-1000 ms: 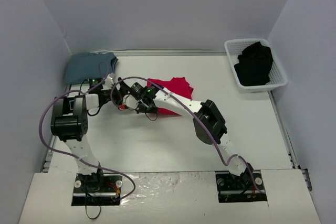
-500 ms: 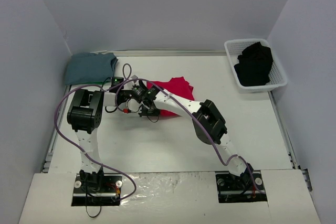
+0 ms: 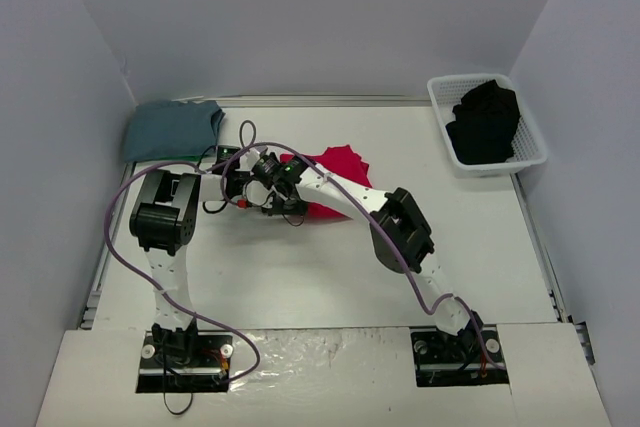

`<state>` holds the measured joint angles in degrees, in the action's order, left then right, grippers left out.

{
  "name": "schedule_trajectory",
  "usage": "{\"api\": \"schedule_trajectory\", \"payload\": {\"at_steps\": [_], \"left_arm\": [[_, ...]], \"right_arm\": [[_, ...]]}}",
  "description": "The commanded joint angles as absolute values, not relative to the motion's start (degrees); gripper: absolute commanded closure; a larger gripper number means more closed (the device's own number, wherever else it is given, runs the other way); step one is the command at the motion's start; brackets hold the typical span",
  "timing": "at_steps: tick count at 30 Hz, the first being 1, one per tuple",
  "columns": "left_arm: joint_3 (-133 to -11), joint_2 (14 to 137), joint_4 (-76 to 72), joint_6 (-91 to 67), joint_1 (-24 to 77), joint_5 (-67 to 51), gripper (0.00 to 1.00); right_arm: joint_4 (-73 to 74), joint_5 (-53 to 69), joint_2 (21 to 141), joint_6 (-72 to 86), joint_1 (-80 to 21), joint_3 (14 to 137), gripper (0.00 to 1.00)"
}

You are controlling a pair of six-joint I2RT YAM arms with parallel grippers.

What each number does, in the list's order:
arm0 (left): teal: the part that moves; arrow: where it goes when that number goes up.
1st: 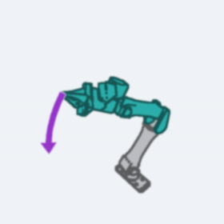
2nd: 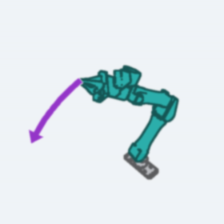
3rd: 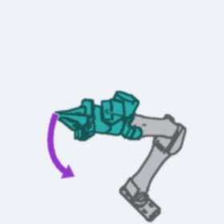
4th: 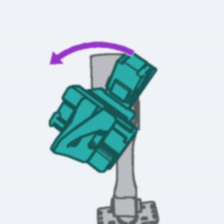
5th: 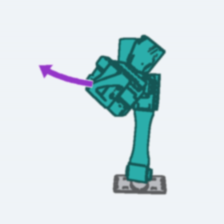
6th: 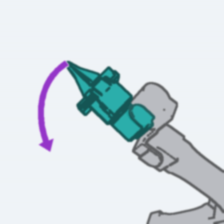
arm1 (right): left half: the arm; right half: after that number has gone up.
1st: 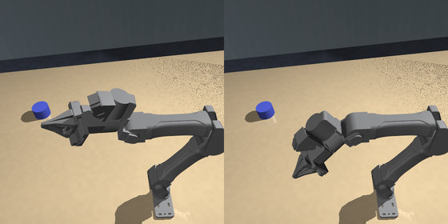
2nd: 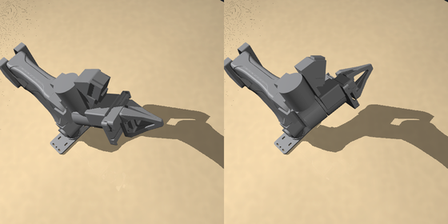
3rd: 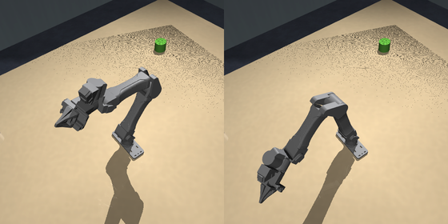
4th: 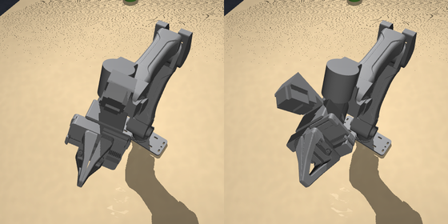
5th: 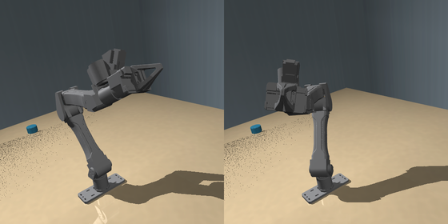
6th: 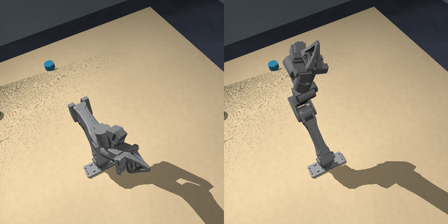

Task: Fold and stack the t-shirts
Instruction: Put the neatly folded tshirt into the corner of the board with the left arm

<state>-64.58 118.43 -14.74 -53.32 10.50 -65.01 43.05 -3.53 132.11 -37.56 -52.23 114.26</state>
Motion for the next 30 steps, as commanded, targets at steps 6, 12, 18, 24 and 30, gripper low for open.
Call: {"api": "schedule_trajectory", "payload": {"at_steps": [6, 12, 18, 24, 30], "left_arm": [[-65.8, 118.7, -4.7, -46.2, 12.3, -61.9, 0.06], [-67.4, 120.1, -4.5, -46.7, 13.4, -62.0, 0.06], [-69.4, 123.3, -4.3, -46.9, 14.9, -62.6, 0.06], [-71.1, 126.6, -4.9, -48.1, 15.5, -64.2, 0.06], [-71.9, 128.1, -5.8, -48.9, 15.9, -65.1, 0.09]], "right_arm": [[44.3, -4.7, 128.9, -36.4, -50.4, 120.8, 1.00], [44.4, -4.8, 128.1, -36.6, -50.2, 120.4, 1.00], [44.6, -4.8, 128.2, -36.6, -50.3, 121.0, 1.00], [44.7, -4.9, 128.2, -36.7, -50.3, 121.0, 1.00], [44.9, -4.4, 129.0, -36.6, -50.3, 121.8, 1.00]]}}
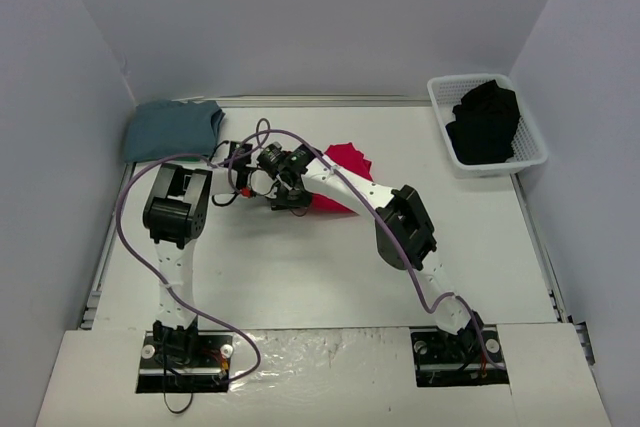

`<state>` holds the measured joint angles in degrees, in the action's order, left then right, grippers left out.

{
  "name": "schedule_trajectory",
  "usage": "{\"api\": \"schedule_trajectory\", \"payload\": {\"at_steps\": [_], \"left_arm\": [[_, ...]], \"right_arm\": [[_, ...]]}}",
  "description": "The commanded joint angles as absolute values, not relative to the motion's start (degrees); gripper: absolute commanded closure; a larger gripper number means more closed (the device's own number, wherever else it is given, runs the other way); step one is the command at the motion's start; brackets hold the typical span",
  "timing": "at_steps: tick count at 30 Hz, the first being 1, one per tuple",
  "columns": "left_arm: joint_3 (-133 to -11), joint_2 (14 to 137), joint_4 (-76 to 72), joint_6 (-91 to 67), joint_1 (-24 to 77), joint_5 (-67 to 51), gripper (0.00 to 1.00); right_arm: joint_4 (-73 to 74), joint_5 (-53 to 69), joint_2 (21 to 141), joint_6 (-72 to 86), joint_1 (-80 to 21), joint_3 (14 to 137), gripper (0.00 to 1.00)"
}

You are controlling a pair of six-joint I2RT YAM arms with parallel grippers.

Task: Fold and stack the t-shirts
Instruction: Put the neatly folded tshirt into the corner of the board with the left arm

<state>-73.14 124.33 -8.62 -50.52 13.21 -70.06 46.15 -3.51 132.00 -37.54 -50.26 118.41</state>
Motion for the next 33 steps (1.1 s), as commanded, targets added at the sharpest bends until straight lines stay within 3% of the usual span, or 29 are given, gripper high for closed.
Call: {"api": "schedule_trajectory", "payload": {"at_steps": [1, 13, 22, 26, 29, 30, 33], "left_arm": [[-72.0, 128.1, -5.9, -49.0, 15.9, -65.1, 0.11], [-73.4, 128.8, -4.0, -50.3, 15.6, -61.3, 0.21], [-72.9, 129.8, -12.0, -58.0, 15.3, -59.3, 0.26], [-72.9, 130.6, -12.6, -58.3, 15.9, -59.8, 0.38], [-73.4, 131.5, -13.7, -58.9, 16.3, -61.4, 0.67], [-73.4, 131.7, -14.1, -59.2, 16.4, -61.6, 0.73], [-73.7, 131.9, -14.5, -59.4, 16.5, -61.7, 0.79]], "right_arm": [[45.2, -4.2, 129.3, -36.5, -50.4, 122.0, 1.00], [45.7, -3.8, 129.9, -36.5, -52.2, 122.4, 1.00], [46.0, -3.7, 130.3, -36.3, -52.6, 122.5, 1.00], [46.0, -3.8, 130.5, -36.3, -52.6, 122.6, 1.00], [46.1, -3.7, 130.9, -36.3, -52.7, 123.0, 1.00], [46.1, -3.8, 131.0, -36.3, -52.7, 123.0, 1.00], [46.2, -3.8, 131.1, -36.3, -53.1, 123.0, 1.00]]}}
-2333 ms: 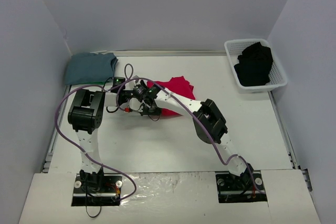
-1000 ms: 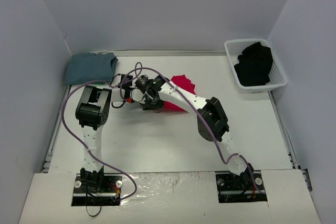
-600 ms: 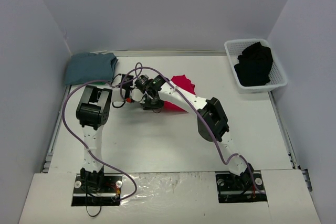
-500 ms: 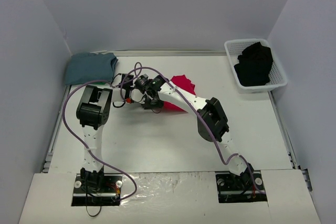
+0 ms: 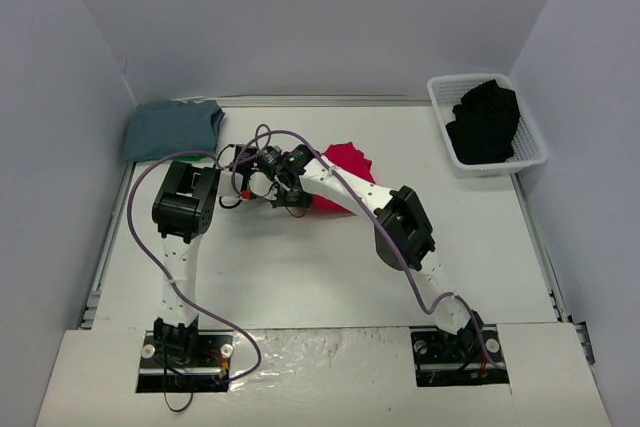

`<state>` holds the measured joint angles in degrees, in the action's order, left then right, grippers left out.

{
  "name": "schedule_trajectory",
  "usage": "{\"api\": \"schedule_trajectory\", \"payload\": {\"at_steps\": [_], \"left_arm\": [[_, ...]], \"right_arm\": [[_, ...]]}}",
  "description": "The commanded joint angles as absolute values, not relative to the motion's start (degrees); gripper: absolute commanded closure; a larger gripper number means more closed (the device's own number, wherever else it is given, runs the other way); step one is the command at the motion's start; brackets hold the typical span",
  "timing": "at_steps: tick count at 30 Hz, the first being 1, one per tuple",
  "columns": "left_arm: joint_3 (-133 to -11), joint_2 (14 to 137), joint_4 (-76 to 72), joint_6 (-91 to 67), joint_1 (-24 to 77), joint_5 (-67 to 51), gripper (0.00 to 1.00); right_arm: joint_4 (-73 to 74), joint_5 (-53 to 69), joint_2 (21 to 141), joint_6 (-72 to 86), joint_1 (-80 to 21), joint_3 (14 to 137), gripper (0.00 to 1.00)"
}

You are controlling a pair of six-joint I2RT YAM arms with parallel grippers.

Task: Fold and stack the t-shirts
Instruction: Put the neatly folded tshirt into the corner of the board with the left arm

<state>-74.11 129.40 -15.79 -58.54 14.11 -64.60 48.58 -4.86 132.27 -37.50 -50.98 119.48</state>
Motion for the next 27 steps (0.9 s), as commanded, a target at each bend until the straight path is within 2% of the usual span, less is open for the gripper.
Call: {"api": "schedule_trajectory", "payload": {"at_steps": [1, 4, 7, 8, 10, 11, 12, 14, 15, 16, 21, 23, 27], "left_arm": [[-73.7, 131.9, -14.6, -59.6, 16.5, -61.8, 0.80], [-74.1, 132.4, -14.9, -59.7, 16.5, -61.9, 0.84], [-74.4, 132.5, -15.1, -59.6, 16.5, -62.2, 0.97], [-74.6, 132.5, -15.2, -59.5, 16.5, -62.3, 0.98], [-75.1, 132.5, -15.4, -59.1, 16.5, -62.7, 0.98], [-75.2, 132.3, -15.3, -58.7, 16.5, -62.8, 0.98], [-75.5, 132.1, -13.4, -57.0, 16.4, -62.6, 0.98], [-75.8, 131.3, -12.3, -55.1, 16.3, -62.3, 0.98], [-75.8, 131.1, -11.6, -54.8, 16.3, -62.1, 0.98], [-75.8, 130.7, -11.4, -54.4, 16.3, -62.1, 0.97], [-76.7, 129.0, -8.3, -50.6, 16.2, -61.8, 0.98], [-77.2, 128.1, -6.2, -49.0, 15.8, -61.6, 0.98], [-83.7, 126.0, 12.1, -34.7, 14.8, -57.7, 0.98]], "right_arm": [[46.3, -3.6, 131.1, -36.3, -53.2, 123.0, 1.00], [46.4, -3.5, 131.1, -36.3, -53.5, 122.9, 1.00], [46.7, -3.4, 131.0, -36.3, -53.8, 122.6, 1.00], [46.9, -3.3, 130.8, -36.5, -53.9, 122.5, 0.95], [47.4, -3.3, 130.6, -36.8, -54.4, 121.7, 0.65], [47.7, -3.5, 130.0, -37.0, -54.6, 121.1, 0.41], [47.6, -3.6, 129.5, -37.0, -55.0, 120.2, 0.31], [47.6, -1.0, 126.4, -37.2, -55.1, 116.2, 0.21], [47.6, -0.2, 125.2, -37.4, -55.1, 114.3, 0.13], [47.6, 2.0, 123.8, -37.4, -55.1, 110.2, 0.00], [47.6, 8.0, 111.4, -38.6, -53.8, 95.9, 0.00], [48.1, 9.3, 105.9, -40.2, -50.2, 90.1, 0.00], [48.0, 10.4, 98.8, -42.8, -39.4, 84.4, 0.00]]}}
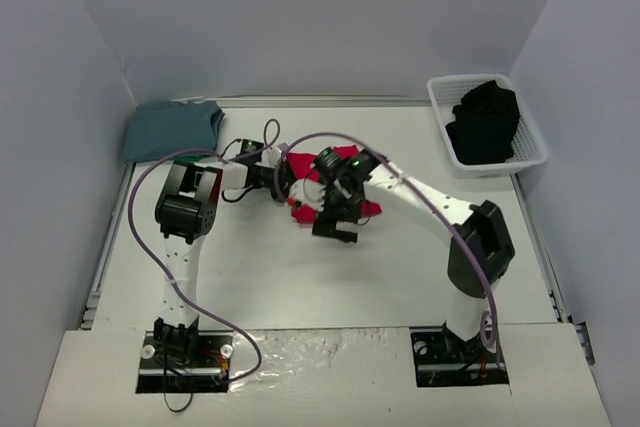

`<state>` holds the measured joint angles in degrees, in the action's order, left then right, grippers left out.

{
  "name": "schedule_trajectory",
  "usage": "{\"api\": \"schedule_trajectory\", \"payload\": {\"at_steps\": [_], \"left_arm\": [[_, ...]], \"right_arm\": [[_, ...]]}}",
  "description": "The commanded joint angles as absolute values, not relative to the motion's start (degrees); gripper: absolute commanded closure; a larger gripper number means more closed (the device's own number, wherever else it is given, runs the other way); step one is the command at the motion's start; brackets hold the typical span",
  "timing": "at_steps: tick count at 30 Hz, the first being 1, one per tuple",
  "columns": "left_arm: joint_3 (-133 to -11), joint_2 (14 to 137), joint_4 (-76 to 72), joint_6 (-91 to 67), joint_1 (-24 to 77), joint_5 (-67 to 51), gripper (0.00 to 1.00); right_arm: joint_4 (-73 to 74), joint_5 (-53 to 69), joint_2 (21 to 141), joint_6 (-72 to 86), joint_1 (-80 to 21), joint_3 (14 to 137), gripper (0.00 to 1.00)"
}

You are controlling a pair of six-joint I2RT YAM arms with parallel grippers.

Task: Fold and stack the t-shirts
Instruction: Put the neatly folded tshirt into the corner of the board with the left arm

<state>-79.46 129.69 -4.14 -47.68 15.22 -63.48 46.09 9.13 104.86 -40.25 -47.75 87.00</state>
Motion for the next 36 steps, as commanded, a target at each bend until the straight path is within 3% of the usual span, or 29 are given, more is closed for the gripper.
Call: {"api": "schedule_trajectory", "payload": {"at_steps": [1, 8, 18, 27, 36], "left_arm": [[-85.2, 125.3, 15.6, -31.9, 14.6, -56.4, 0.98], [-97.8, 123.9, 37.3, -14.5, 10.7, -43.6, 0.98], [-113.9, 125.9, 50.4, -3.9, 1.8, -34.6, 0.98], [-139.5, 134.9, 67.8, 4.0, 0.5, -25.1, 0.97], [-147.0, 139.4, 74.0, 8.8, 2.8, -16.7, 0.98]], "right_arm": [[47.9, 9.8, 98.2, -42.9, -37.2, 83.7, 0.00], [44.4, 17.2, 99.6, -40.9, -21.6, 78.5, 0.00], [40.4, 27.1, 103.8, -41.3, -17.5, 74.4, 0.00], [39.9, 27.8, 106.4, -42.6, -14.4, 71.2, 0.00], [39.3, 27.2, 106.3, -41.7, -14.4, 71.1, 0.00]]}}
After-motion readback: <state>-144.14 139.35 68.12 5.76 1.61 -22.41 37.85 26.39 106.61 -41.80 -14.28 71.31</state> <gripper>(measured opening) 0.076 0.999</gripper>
